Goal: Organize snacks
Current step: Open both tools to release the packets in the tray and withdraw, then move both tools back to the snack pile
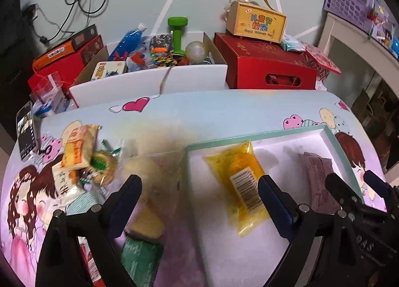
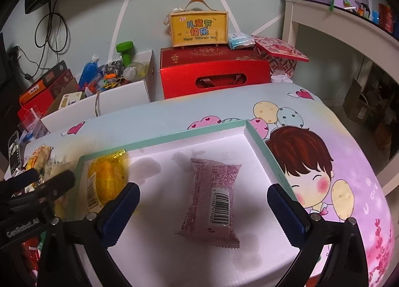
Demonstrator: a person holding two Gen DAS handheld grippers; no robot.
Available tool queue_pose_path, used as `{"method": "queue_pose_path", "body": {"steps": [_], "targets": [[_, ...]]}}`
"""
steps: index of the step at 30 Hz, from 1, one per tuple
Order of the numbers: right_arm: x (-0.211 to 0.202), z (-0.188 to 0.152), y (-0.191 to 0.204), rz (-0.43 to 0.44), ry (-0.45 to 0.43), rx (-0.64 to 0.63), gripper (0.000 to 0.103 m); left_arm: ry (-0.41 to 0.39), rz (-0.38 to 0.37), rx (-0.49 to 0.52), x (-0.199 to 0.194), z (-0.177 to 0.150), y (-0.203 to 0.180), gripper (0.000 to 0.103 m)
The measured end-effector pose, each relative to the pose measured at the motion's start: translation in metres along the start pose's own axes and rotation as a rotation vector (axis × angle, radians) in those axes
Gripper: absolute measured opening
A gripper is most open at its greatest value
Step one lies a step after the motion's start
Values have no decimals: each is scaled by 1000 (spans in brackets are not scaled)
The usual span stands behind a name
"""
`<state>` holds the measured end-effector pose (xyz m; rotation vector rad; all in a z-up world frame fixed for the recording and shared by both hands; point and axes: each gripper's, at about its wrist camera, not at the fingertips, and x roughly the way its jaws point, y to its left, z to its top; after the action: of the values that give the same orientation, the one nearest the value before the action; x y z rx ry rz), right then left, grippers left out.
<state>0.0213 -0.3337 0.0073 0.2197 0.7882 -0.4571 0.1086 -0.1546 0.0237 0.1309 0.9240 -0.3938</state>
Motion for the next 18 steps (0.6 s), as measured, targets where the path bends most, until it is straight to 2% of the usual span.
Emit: {"method": "queue_pose_path", "body": {"steps": [6, 11, 18], "targets": [[-7, -5, 1, 53, 4, 39, 103, -17, 7, -57, -26, -10, 32, 94], [-15, -13, 4, 104, 11, 81, 103, 8, 9, -107, -41, -27, 62, 94], [-28, -25, 29, 155, 30, 42, 103, 42, 37, -197, -53, -60, 104, 94]]}}
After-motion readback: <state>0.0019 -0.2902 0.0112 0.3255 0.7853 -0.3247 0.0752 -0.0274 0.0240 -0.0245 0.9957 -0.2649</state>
